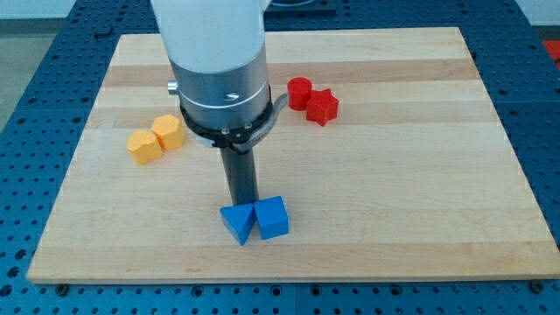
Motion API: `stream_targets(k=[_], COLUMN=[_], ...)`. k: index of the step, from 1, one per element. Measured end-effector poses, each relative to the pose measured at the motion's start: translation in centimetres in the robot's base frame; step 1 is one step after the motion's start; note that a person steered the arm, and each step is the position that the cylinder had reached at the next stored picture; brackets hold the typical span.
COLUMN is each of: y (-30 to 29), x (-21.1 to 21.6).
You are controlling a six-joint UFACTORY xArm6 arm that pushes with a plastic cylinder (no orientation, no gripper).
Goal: Slide the blue triangle to bottom center
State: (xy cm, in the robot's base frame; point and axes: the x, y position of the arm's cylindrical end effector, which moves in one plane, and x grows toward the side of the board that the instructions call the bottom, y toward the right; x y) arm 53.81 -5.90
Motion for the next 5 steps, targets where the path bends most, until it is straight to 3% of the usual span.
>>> stream_targets(k=[3,5], y=[-5.1,-5.2], x=[1.3,2.2])
